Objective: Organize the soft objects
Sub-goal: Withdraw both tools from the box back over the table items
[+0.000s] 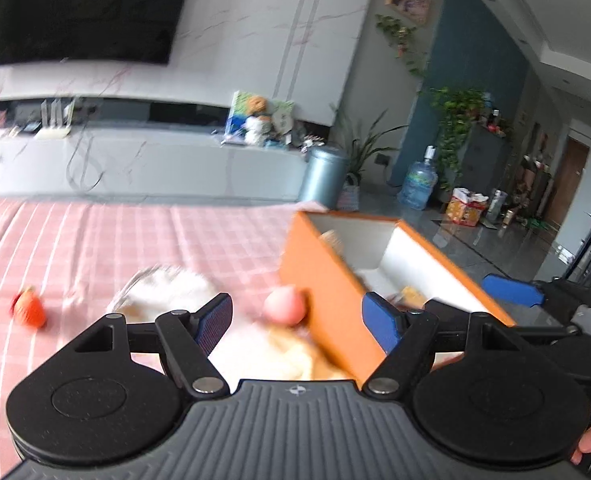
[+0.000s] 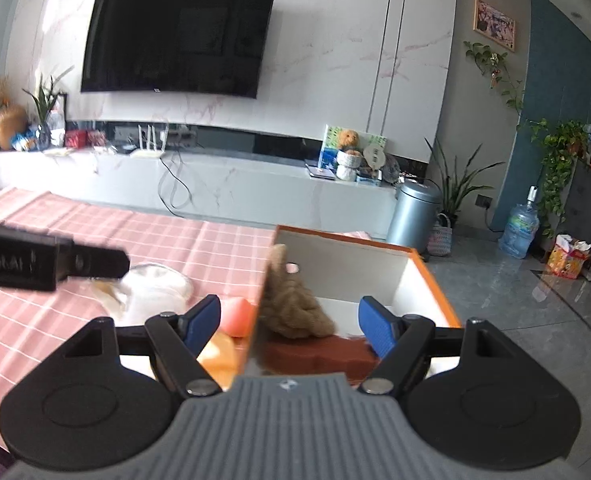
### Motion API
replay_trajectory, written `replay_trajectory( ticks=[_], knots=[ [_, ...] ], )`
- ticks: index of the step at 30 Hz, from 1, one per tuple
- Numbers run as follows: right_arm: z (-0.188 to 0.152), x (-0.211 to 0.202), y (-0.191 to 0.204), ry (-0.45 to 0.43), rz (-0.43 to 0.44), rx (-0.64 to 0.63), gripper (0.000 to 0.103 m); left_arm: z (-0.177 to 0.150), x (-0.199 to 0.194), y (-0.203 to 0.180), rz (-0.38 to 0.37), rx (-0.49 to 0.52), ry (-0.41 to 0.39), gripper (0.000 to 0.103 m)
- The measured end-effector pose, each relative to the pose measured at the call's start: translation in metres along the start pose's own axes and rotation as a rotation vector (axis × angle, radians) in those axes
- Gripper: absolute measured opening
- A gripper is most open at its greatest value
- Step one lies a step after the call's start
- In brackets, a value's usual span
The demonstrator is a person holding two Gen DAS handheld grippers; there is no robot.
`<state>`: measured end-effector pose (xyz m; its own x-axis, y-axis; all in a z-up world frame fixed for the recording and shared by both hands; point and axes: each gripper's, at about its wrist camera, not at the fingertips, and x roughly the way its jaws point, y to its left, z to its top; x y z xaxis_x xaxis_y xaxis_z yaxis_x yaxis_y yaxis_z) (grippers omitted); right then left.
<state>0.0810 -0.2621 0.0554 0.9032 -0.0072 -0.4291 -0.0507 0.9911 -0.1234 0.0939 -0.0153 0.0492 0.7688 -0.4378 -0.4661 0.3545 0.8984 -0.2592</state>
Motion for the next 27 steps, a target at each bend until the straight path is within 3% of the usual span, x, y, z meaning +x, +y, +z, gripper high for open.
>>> replay_trajectory(
  ticks=[6,12,14,19,27],
  knots=[
    [-0.015,-0.001,0.029,-0.002,0.058,-0.007,0.075,-0.022,-0.009,0.036,0.034,-0.076,0.049,0.083],
    [-0.035,0.008,0.063,0.036,0.101,-0.096,0.065,-0.04,-0.01,0.051,0.037,-0.091,0.101,0.079],
    [-0.04,0.013,0.072,0.044,0.114,-0.125,0.057,-0.041,-0.008,0.051,0.032,-0.084,0.108,0.079],
    [-0.048,0.033,0.088,0.066,0.097,-0.201,0.045,-0.052,0.001,0.054,0.027,-0.1,0.134,0.078],
    [-0.064,0.076,0.098,0.113,0.039,-0.349,0.037,-0.049,0.036,0.052,0.025,-0.116,0.181,0.077]
  ],
)
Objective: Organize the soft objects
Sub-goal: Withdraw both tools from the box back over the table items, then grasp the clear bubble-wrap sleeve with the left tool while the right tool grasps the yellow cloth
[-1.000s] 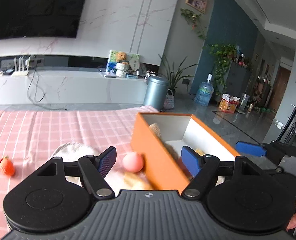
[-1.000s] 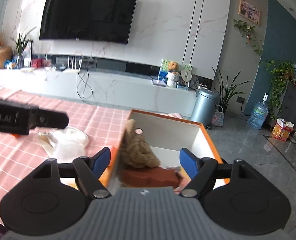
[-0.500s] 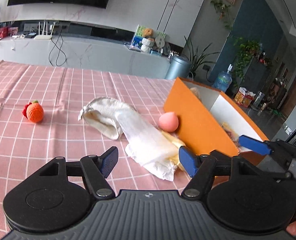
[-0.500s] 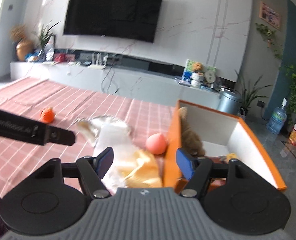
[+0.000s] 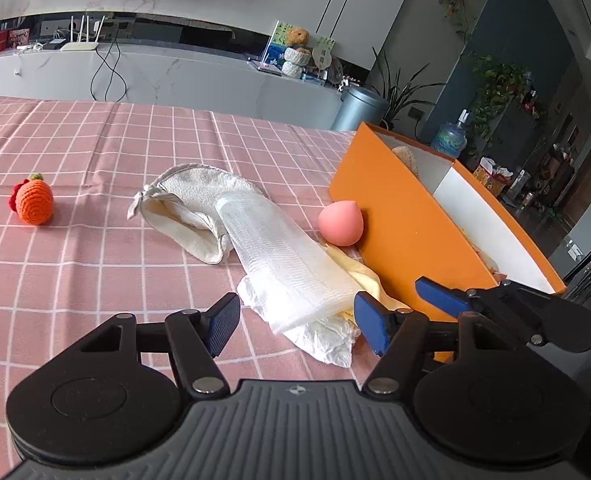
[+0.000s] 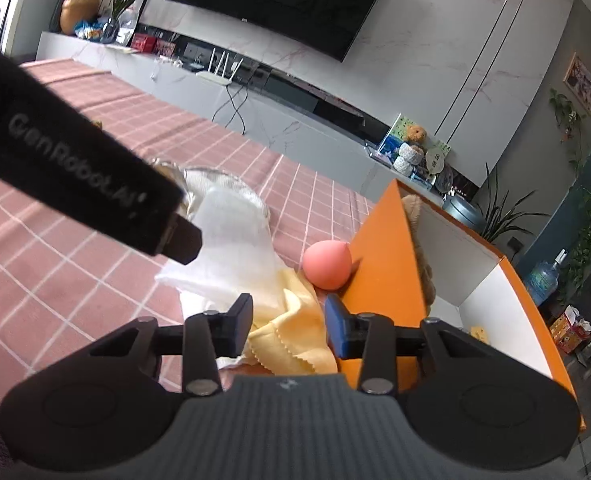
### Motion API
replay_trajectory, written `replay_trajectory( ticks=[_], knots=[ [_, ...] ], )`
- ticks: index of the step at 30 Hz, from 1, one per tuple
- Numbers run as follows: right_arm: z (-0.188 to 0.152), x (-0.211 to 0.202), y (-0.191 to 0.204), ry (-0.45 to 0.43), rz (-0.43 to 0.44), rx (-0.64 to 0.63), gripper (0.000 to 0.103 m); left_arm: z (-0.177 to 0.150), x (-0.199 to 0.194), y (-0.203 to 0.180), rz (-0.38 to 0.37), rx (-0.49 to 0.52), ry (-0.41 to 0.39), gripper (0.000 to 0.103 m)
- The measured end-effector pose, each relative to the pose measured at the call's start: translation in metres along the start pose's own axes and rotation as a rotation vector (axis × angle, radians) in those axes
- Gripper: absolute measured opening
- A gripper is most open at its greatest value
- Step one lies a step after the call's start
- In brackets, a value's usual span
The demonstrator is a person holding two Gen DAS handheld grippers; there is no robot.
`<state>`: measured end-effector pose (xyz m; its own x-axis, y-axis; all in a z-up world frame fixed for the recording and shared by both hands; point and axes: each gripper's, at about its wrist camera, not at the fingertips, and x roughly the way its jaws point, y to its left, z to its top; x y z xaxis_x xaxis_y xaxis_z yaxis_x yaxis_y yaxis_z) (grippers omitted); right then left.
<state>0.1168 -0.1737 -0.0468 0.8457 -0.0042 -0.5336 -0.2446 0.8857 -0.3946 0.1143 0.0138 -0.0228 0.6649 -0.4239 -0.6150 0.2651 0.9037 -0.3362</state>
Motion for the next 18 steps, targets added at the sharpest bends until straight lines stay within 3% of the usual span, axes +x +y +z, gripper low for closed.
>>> replay_trajectory(
  ticks=[6,10,13,15,17,18],
  knots=[
    [-0.006,0.019,0.006,0.026,-0.011,-0.034,0.036,0.003,0.026,-0.002,0.006,0.026,0.038,0.077],
    [-0.012,0.029,0.008,0.053,-0.022,-0.027,0.024,0.002,0.041,0.0,0.011,0.022,0.059,0.066],
    [-0.015,0.033,0.005,0.069,-0.016,-0.001,0.013,0.0,0.048,-0.002,0.016,0.032,0.068,0.049],
    [-0.016,0.036,0.003,0.078,-0.008,0.013,0.008,-0.001,0.051,-0.004,0.033,0.051,0.071,0.024],
    [-0.017,0.038,0.002,0.072,-0.006,0.019,0.004,-0.004,0.051,-0.005,0.051,0.062,0.07,0.006],
    [-0.017,0.039,0.002,0.071,-0.009,0.021,0.002,-0.004,0.05,-0.004,0.056,0.062,0.064,0.003]
  ],
)
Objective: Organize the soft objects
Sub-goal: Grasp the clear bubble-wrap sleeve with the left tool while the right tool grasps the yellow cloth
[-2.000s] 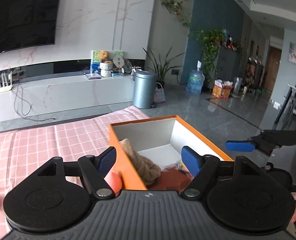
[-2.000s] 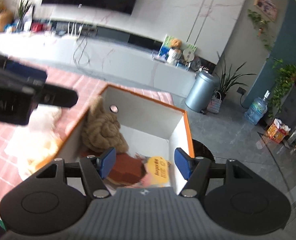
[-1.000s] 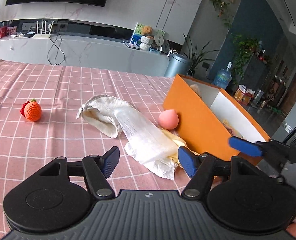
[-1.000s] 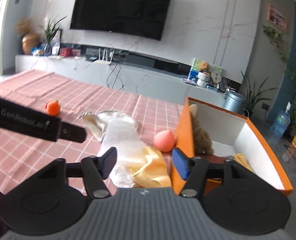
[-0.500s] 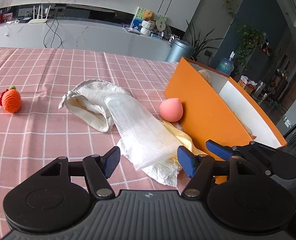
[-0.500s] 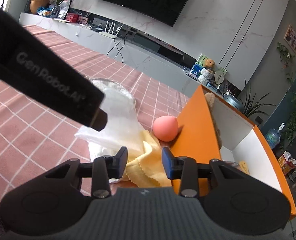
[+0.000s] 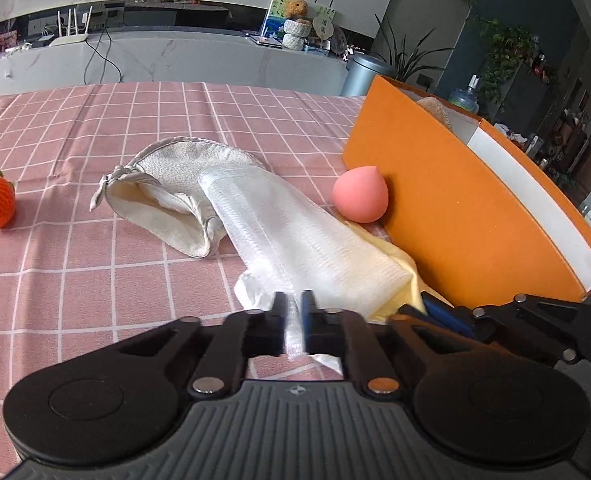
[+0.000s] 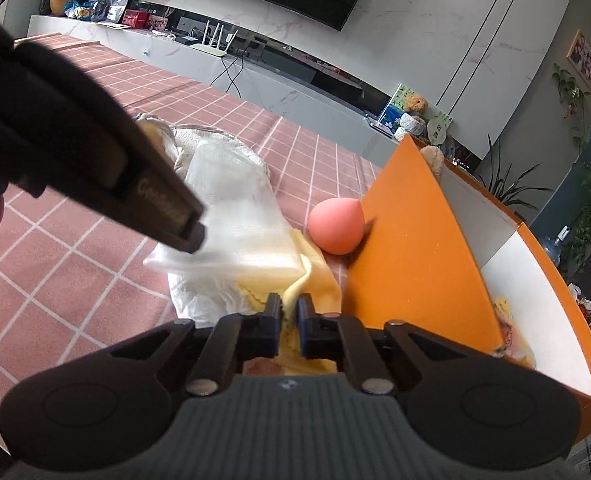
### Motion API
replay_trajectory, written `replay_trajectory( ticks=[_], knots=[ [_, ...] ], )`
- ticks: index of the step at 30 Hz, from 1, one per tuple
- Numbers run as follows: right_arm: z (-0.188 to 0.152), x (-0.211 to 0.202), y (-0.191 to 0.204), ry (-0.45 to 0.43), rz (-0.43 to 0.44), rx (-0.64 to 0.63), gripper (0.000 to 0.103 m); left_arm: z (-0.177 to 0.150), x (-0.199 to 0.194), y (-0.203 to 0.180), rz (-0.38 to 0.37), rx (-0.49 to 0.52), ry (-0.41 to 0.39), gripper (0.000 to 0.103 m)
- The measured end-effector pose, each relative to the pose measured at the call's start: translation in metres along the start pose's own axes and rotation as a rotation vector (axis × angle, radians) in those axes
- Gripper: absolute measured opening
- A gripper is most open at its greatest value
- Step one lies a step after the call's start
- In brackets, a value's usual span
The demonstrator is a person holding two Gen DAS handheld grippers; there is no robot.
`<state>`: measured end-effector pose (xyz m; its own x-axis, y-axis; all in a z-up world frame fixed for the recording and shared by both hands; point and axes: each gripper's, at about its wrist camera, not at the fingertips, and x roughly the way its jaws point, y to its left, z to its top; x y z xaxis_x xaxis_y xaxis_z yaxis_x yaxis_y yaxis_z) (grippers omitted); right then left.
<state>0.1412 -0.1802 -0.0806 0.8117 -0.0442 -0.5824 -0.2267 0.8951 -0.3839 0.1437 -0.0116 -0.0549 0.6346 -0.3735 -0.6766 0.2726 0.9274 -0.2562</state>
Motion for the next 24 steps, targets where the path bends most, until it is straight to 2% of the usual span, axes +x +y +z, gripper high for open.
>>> replay_trajectory(
  ticks=[3,12,24],
  knots=[
    [0.001,-0.002,-0.003,-0.009,0.004,0.018,0.0,0.0,-0.008,0.0,0.019,0.003,-0.028,0.0],
    [0.008,-0.036,-0.013,-0.108,-0.034,0.057,0.0,0.003,-0.054,0.003,0.049,0.03,-0.1,0.0],
    [0.026,-0.087,-0.026,-0.235,-0.02,0.113,0.0,0.009,-0.102,-0.014,0.062,0.087,-0.206,0.0]
  ],
)
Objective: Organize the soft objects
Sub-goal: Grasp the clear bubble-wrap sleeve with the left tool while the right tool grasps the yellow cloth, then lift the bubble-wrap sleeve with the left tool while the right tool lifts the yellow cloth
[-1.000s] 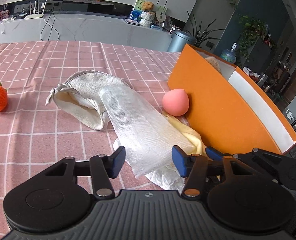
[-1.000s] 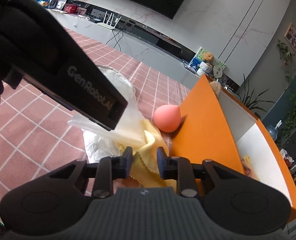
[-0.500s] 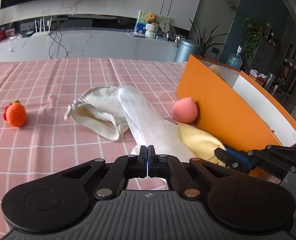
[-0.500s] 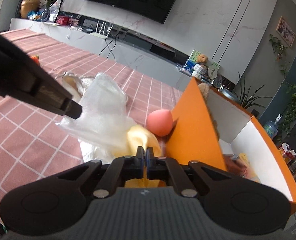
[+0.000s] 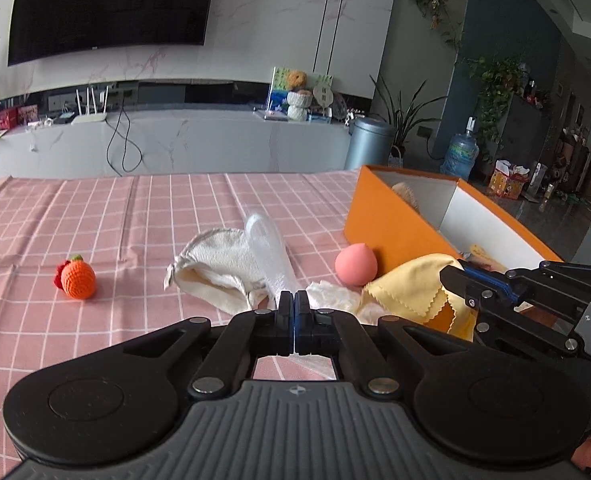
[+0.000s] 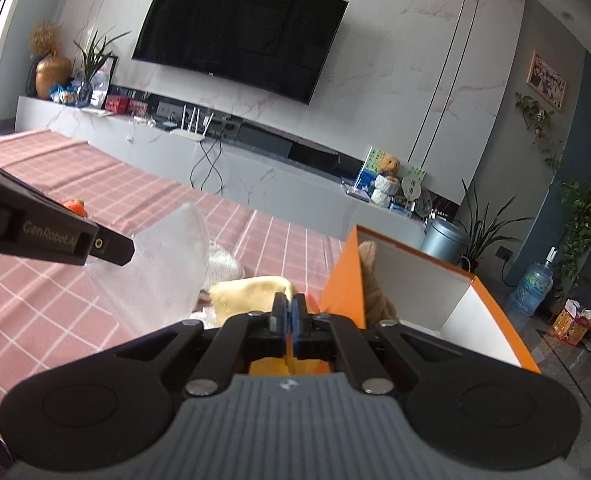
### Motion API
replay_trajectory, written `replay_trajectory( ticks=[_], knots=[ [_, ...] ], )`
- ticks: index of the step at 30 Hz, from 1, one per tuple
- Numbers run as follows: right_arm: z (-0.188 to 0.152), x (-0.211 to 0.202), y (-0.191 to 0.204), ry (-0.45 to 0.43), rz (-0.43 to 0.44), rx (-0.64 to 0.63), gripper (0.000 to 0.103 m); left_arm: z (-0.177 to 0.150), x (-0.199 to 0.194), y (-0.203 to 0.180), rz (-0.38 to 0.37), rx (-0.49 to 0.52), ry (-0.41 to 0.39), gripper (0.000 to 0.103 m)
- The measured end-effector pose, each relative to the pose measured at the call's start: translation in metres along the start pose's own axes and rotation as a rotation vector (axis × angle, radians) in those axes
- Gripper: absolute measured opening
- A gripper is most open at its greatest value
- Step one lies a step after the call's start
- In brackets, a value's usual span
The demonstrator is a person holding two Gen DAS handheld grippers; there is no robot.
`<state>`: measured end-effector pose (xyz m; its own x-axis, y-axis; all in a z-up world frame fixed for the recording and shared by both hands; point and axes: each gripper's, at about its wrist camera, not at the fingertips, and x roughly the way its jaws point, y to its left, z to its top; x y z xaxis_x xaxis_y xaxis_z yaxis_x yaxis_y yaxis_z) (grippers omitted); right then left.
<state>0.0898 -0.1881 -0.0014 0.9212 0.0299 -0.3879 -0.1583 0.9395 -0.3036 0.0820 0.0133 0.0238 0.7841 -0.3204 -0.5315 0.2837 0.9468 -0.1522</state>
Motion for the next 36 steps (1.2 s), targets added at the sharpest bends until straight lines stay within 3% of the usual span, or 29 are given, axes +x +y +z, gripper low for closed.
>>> replay_trajectory(
  ticks=[10,13,21,26,31,34,36],
  knots=[
    [0.015,-0.034,-0.013,-0.075,0.015,0.052,0.0,0.008,-0.026,-0.017,0.001,0.045,-0.063,0.0],
    [0.016,-0.038,-0.014,-0.073,0.036,0.064,0.0,0.007,-0.027,-0.018,0.007,0.055,-0.048,0.0],
    [-0.014,-0.027,0.002,0.027,0.141,0.121,0.0,-0.025,-0.011,0.012,-0.029,-0.044,0.1,0.0],
    [-0.037,-0.009,0.01,0.108,0.161,0.134,0.0,-0.051,0.004,0.034,0.019,-0.087,0.196,0.0],
    [-0.051,0.006,0.005,0.175,0.158,0.159,0.0,-0.064,0.016,0.04,0.032,-0.107,0.244,0.002],
    [-0.056,0.014,0.001,0.213,0.164,0.178,0.0,-0.068,0.017,0.042,0.028,-0.121,0.254,0.013],
    [-0.059,0.017,0.0,0.232,0.171,0.192,0.0,-0.068,0.014,0.04,0.034,-0.109,0.245,0.04]
  ],
)
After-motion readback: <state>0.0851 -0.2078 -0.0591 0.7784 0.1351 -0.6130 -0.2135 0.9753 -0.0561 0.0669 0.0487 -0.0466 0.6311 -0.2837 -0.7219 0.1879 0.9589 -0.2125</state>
